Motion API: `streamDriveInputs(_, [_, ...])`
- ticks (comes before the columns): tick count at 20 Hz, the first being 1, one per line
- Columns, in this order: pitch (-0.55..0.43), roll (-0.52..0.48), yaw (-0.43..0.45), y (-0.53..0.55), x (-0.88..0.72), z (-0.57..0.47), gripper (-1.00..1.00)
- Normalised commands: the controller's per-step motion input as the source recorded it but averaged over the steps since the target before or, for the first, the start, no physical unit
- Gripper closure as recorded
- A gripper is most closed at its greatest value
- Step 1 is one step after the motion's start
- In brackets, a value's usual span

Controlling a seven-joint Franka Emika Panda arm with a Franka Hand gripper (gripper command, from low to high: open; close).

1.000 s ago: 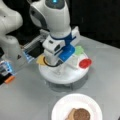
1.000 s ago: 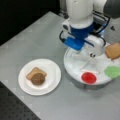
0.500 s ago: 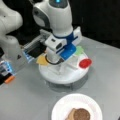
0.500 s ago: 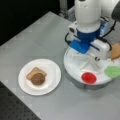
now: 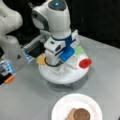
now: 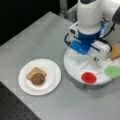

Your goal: Ingredient selection for cheeseburger or sandwich

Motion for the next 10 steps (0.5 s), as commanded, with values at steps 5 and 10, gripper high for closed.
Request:
streamDriveInputs(5, [-0.235, -0.122, 0.226, 0.05, -0.36, -0.15, -1.0])
streamDriveInputs(10, [-0.251, -0.081, 0.172, 0.1, -0.35, -0.15, -1.0])
